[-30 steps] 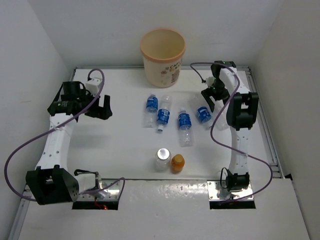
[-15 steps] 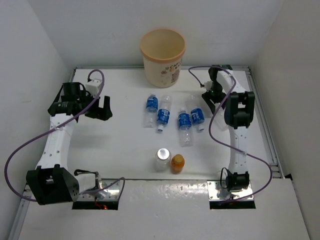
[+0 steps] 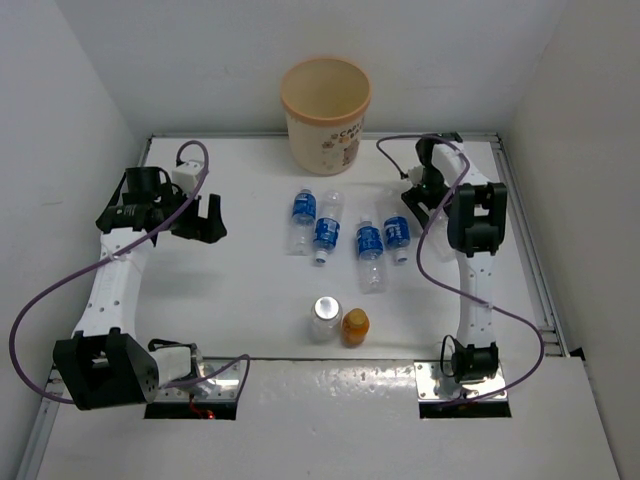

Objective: Put the plastic bottles in the bin

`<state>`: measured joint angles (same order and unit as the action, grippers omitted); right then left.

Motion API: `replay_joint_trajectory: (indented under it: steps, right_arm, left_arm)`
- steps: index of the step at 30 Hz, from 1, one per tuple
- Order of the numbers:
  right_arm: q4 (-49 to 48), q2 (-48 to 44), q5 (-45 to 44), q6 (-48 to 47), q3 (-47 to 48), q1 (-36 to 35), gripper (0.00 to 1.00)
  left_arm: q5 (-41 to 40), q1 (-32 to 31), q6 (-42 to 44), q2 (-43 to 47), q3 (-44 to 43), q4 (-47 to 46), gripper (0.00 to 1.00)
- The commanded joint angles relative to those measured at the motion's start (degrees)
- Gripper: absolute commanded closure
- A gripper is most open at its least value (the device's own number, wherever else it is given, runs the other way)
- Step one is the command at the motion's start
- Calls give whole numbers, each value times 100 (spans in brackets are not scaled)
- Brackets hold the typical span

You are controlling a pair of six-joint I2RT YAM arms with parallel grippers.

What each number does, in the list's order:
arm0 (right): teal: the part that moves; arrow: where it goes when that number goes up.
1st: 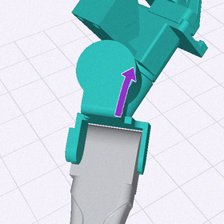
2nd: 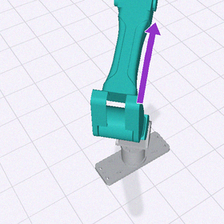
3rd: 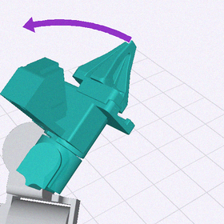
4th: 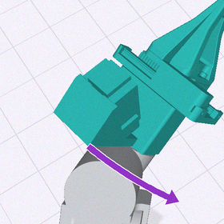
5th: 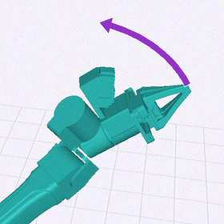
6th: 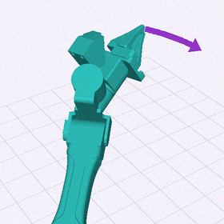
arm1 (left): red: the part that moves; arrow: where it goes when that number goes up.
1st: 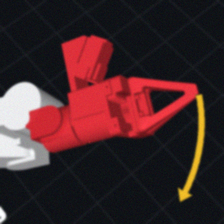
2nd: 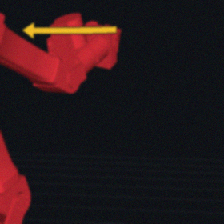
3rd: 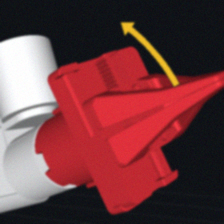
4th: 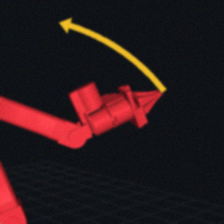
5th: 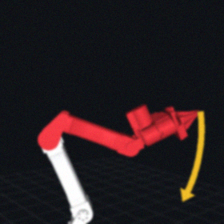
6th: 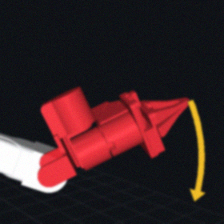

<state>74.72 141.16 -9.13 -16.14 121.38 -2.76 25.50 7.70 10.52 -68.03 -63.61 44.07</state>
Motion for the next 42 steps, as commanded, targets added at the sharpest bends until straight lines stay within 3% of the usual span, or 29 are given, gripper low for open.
replay_joint_trajectory:
  steps: [1, 5, 8, 9, 12, 18, 21, 22, 29, 30, 32, 37, 42]
  right_arm:
    - [-36, 122, -90, -29, -124, -14, 23]
    - [-63, 104, -107, -3, -124, -13, 33]
    - [-71, 104, -151, -12, -36, -22, 63]
    - [-37, 87, -221, -12, -10, -31, 79]
    - [25, -114, -256, -29, 157, -66, 100]
    - [-360, -1300, -133, 207, 526, -400, 100]
    - [-1063, -2118, -125, 550, 509, -611, 99]
    - [-1413, -2241, -116, 612, 509, -820, 93]
    - [-3778, -3629, -204, 1366, 63, -1209, 97]
    - [-4851, -3875, -169, 1803, -235, -1165, 98]
    - [-5997, -4052, -38, 2201, -683, -1156, 99]
    - [-7958, -3790, 385, 2633, -519, -1147, 98]
    - [-8683, -2764, 674, 2730, 296, -1288, 96]
  left_arm:
    - [175, 65, 90, 35, 7, -127, 0]
    - [175, 65, 90, 35, 7, -127, 0]
    - [175, 65, 90, 35, 7, -127, 0]
    - [175, 65, 90, 35, 7, -127, 0]
    - [237, 117, 90, 35, 7, -127, 0]
    - [578, 169, 90, 88, -98, -127, 0]
    - [772, 170, 90, 88, -230, -127, 0]
    - [851, 170, 90, 88, -291, -127, 0]
    - [1089, 170, 90, 141, -406, -127, 0]
    - [1089, 170, 90, 141, -406, -127, 0]
    - [1089, 170, 90, 141, -406, -127, 0]
    - [1142, 170, 143, 141, -354, -127, 0]
    - [1195, 170, 196, -26, -248, -127, 0]
